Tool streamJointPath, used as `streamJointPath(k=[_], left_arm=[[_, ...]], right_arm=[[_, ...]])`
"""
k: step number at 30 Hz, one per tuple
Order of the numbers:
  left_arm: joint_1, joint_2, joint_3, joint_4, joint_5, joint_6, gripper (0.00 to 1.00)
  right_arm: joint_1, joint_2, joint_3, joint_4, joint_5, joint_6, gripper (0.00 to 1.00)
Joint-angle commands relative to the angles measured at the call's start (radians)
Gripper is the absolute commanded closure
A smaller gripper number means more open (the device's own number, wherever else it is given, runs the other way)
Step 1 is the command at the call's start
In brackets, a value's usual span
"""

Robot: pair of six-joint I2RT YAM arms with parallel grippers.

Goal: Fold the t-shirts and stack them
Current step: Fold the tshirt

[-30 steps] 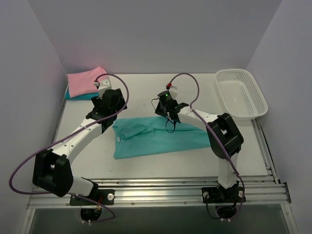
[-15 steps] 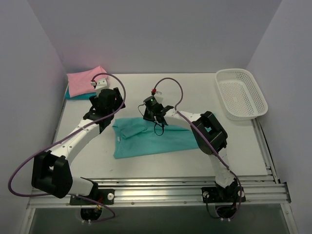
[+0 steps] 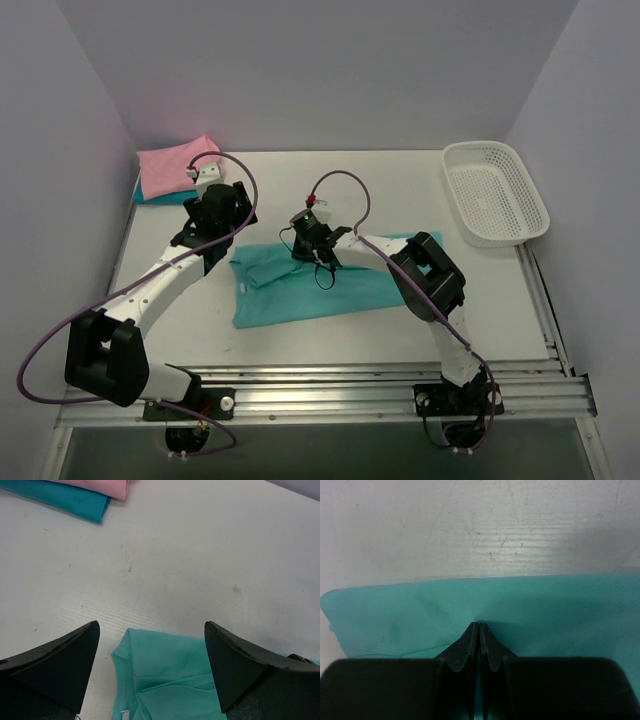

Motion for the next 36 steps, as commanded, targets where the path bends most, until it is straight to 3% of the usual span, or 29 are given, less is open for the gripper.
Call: streamJointPath(k=[1,14,21,22,23,24,25,27,36], left_arm=[[0.009,-0.025,0.002,0.045,0.008,0.01,0.06],[0.012,-0.027,-0.003,0.05,0.009,0.01,0.05],[0.012,-0.033,-0.007,0.051,0.008,0.01,0.05],[0.012,-0.032,-0.007,0.053,0.011,0.01,0.05],[0.012,-0.032,-0.007,0.056,0.017,0.01,0.05],[0.012,-0.029,-0.007,0.056,0.019,0.01,0.05],[0.012,-0.027,-0.006,0.056,0.019,0.01,0.05],[0.012,-0.027,-0.007,0.053,0.019,0.006,0.05],[0.013,-0.038,-0.014,0.056,0.017,0.008,0.05]], right_arm=[[0.02,-0.105,-0.029,-0.015,0.014,0.006,1.0],[0.054,-0.299,-0.128,-0.073,0.074,-0.017,1.0],[0.053,-0.436,-0.258,-0.077,0.133,-0.027,1.0],[0.051,-0.438,-0.261,-0.079,0.141,-0.03,0.96],[0.048,-0.435,-0.254,-0.082,0.141,-0.035,0.85],[0.05,-0.422,-0.244,-0.084,0.137,-0.046,0.68],[0.05,-0.415,-0.234,-0.087,0.132,-0.052,0.32],[0.057,-0.395,-0.204,-0.084,0.124,-0.06,0.15],[0.079,-0.225,-0.027,-0.099,0.084,-0.101,0.14]])
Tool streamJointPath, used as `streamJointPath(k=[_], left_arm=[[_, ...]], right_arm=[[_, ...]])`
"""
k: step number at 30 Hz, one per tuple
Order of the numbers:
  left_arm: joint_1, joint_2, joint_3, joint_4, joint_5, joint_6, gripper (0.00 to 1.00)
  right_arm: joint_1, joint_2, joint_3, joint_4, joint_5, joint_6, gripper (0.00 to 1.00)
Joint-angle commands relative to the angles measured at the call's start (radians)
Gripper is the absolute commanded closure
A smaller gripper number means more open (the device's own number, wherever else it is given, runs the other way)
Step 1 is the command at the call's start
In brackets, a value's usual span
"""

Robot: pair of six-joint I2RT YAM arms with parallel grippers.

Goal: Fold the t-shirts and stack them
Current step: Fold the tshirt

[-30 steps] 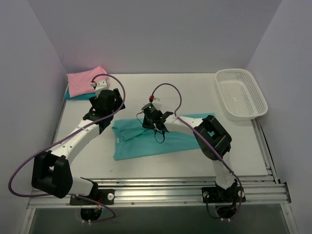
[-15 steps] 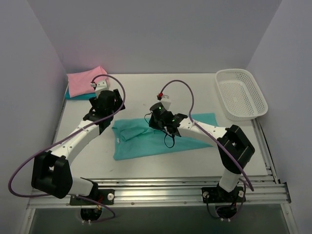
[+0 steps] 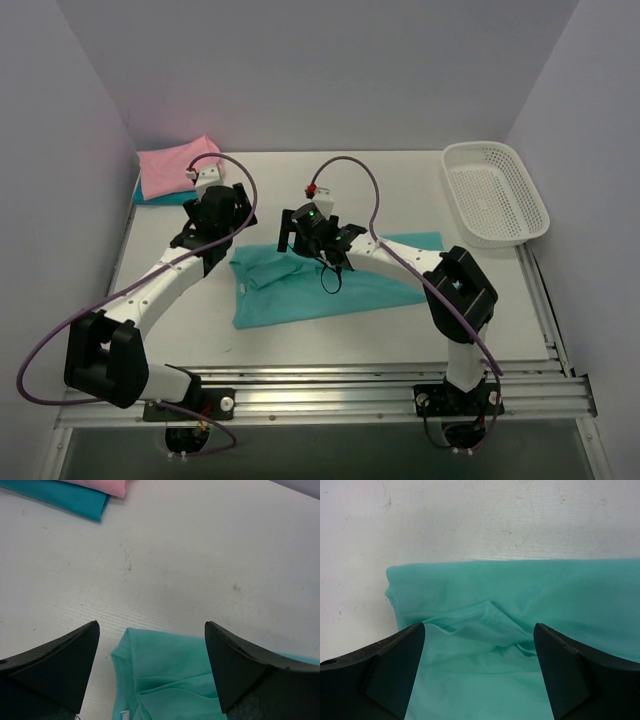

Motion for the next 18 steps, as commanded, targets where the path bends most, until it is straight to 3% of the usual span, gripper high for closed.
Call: streamJointPath(k=[1,7,14,17,18], left_arm=[[0.009,-0.033,-0.002,0.05,0.006,0.008,0.05],[0.014,-0.031,-0.005,0.054,0.006,0.008,0.05],[0.02,-0.02,-0.004,0.062,0.013,0.008,0.05],[0.02,-0.019,-0.004,0.062,0.016,0.008,0.05],[0.02,-0.019,-0.005,0.062,0.016,0.008,0.05]], right_arm=[[0.025,0.065,0.104,-0.029,-0.009,-0.029,0.14],[0.053,0.157,0.204,-0.061,-0.038,-0.024,0.16],[0.079,0.166,0.198,-0.072,-0.031,-0.011,0.22],[0.082,0.16,0.172,-0.061,-0.032,-0.004,0.31],[0.082,0.158,0.169,-0.058,-0.035,-0.003,0.4]])
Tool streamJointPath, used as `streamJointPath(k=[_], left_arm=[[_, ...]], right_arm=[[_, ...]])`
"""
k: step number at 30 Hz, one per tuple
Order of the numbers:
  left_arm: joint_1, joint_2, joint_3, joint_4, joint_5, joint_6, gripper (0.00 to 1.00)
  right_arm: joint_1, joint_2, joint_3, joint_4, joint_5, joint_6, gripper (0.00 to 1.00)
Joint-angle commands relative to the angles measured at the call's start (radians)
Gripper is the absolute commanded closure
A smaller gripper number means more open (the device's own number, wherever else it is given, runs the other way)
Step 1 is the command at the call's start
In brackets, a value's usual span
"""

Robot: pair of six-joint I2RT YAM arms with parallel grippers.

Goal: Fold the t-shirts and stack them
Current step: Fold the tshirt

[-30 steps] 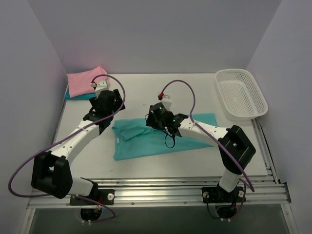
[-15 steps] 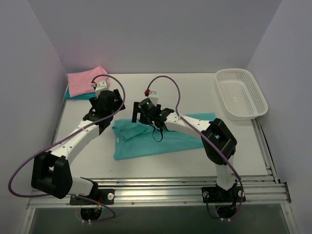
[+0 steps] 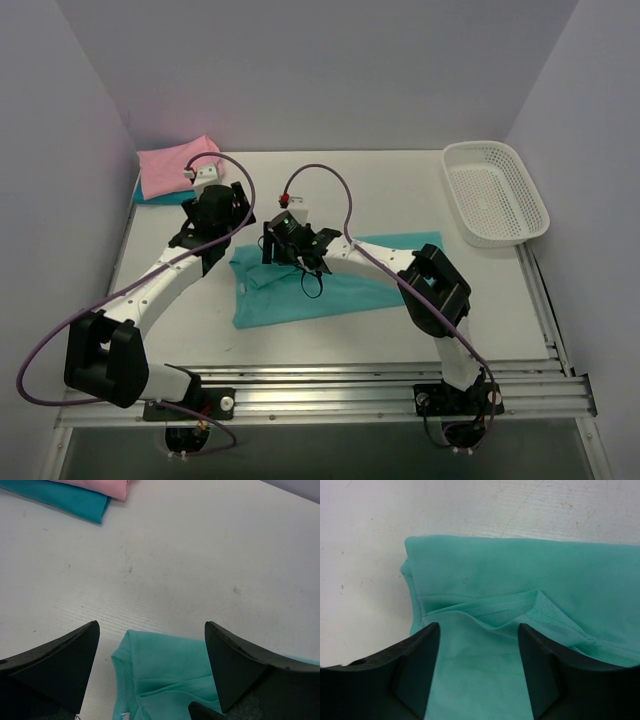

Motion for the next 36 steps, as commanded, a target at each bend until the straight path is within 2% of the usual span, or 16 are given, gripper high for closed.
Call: streamJointPath(k=[1,4,6,9,11,12,13,15,18,22,29,36], left_arm=[[0.007,-0.018,-0.001,0.052,0.009,0.008,0.05],[0.007,-0.024,-0.004,0.051,0.011,0.008,0.05],[0.007,-0.032,-0.007,0.049,0.011,0.008,0.05],[0.007,-0.044,-0.011,0.048,0.009,0.008,0.05],[0.007,-0.05,-0.013,0.046,0.009,0.006,0.05],[0.007,-0.052,-0.017,0.048,0.009,0.006,0.05],[0.007,-0.052,-0.017,0.048,0.009,0.006,0.05],[0.007,-0.052,-0.017,0.049,0.011,0.006,0.05],[0.007,-0.046,-0.014,0.049,0.012,0.006,0.05],[0.007,-0.047,-0.014,0.052,0.014,0.008,0.05],[0.007,-0.05,-0.022,0.058,0.012,0.01,0.05],[0.007,-0.05,-0.028,0.065,0.015,0.011,0.05]], right_arm=[[0.008,-0.009,-0.004,-0.01,0.005,0.013,0.44],[0.008,-0.009,-0.014,-0.009,0.004,0.015,0.6],[0.008,-0.004,-0.017,-0.009,0.004,0.016,0.63],[0.008,-0.007,-0.021,-0.013,0.008,0.015,0.62],[0.007,-0.015,-0.023,-0.021,0.031,0.013,0.56],[0.008,-0.015,-0.021,-0.033,0.039,0.01,0.41],[0.008,-0.02,-0.02,-0.041,0.051,0.01,0.35],[0.008,-0.035,-0.02,-0.059,0.091,0.006,0.27],[0.007,-0.04,-0.014,-0.078,0.12,-0.001,0.25],[0.002,-0.015,0.006,-0.084,0.116,-0.004,0.25],[-0.001,0.037,0.048,-0.093,0.103,-0.014,0.38],[-0.006,0.074,0.075,-0.102,0.1,-0.021,0.44]])
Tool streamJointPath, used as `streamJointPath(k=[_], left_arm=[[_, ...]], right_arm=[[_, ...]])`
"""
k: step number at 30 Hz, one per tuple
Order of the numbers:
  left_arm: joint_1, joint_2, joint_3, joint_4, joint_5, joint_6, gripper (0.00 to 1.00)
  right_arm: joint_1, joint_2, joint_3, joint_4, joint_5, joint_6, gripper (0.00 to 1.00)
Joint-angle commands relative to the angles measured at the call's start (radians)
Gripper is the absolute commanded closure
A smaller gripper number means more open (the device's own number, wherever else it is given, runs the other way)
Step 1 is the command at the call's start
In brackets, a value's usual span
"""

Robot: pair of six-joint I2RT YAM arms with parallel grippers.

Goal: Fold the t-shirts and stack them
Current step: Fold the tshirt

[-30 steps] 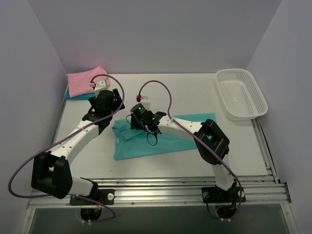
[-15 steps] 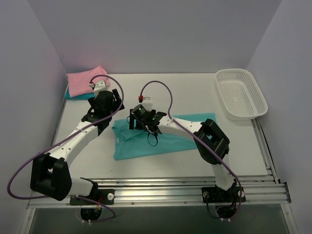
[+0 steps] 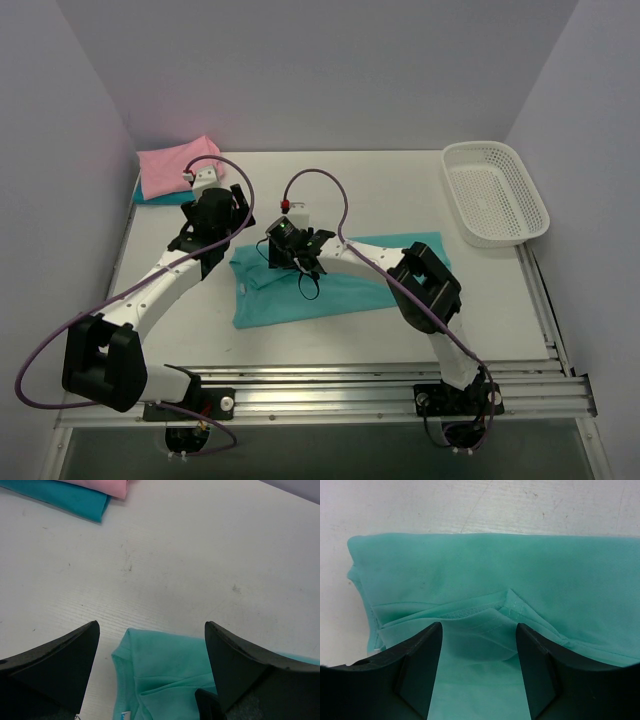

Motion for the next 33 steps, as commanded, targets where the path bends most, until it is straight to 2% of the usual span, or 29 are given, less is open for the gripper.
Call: streamJointPath(k=[1,3,6,13,16,22,33], left_arm=[[0.007,-0.03,0.0,0.046,0.01,0.011,0.05],[0.007,-0.03,-0.002,0.049,0.01,0.011,0.05],[0.007,-0.028,-0.005,0.053,0.01,0.011,0.05],[0.009,-0.021,-0.002,0.056,0.01,0.013,0.05],[0.007,-0.018,-0.002,0.056,0.009,0.013,0.05],[0.007,-0.018,0.0,0.055,0.007,0.014,0.05],[0.007,-0.018,0.001,0.05,0.015,0.014,0.05]], right_arm=[[-0.007,0.014,0.047,-0.033,0.021,-0.012,0.44],[-0.008,0.017,0.048,-0.035,0.022,-0.012,0.44],[-0.011,0.02,0.048,-0.035,0.019,-0.014,0.53],[-0.016,0.022,0.047,-0.036,0.018,-0.017,0.92],[-0.018,0.02,0.044,-0.036,0.016,-0.017,1.0],[-0.018,-0.018,0.008,-0.035,0.018,-0.009,1.0],[-0.005,-0.153,-0.157,-0.007,0.024,0.008,1.0]])
